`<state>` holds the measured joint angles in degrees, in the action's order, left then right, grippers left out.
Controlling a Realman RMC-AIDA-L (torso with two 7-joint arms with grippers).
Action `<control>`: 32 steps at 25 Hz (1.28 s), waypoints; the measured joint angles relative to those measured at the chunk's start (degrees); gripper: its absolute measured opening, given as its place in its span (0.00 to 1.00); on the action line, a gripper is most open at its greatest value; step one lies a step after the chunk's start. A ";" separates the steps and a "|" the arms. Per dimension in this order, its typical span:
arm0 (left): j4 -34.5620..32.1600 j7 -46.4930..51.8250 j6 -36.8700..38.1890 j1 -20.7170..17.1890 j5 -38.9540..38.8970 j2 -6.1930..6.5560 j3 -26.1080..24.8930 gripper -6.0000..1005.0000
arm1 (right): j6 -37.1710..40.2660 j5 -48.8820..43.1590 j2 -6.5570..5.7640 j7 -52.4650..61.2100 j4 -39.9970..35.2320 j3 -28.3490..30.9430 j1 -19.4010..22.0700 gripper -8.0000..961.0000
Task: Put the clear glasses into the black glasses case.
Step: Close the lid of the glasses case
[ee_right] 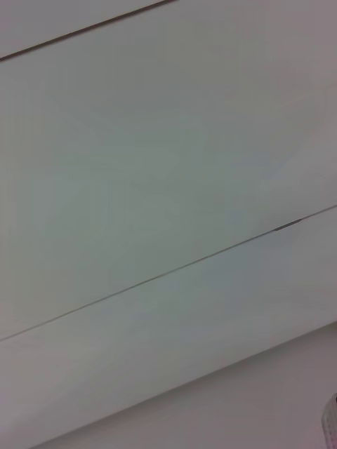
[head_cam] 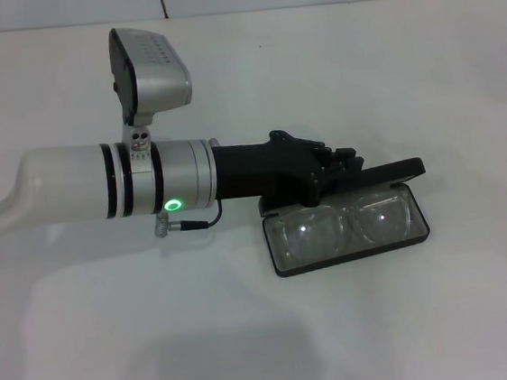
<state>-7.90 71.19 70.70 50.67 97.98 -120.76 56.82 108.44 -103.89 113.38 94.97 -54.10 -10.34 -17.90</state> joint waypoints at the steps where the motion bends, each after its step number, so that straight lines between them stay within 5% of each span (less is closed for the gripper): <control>1: 0.01 0.05 -0.10 0.00 0.00 0.00 0.03 0.13 | 0.00 0.00 0.00 -0.13 0.04 0.01 0.07 0.13; 32: 0.10 1.16 4.63 -5.18 0.13 0.01 7.69 0.14 | -0.09 -0.10 -0.34 -1.81 4.70 -2.25 0.11 0.13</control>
<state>-7.80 72.35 75.34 45.49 98.11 -120.75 64.51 108.35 -103.99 113.04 93.16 -49.40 -12.58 -17.80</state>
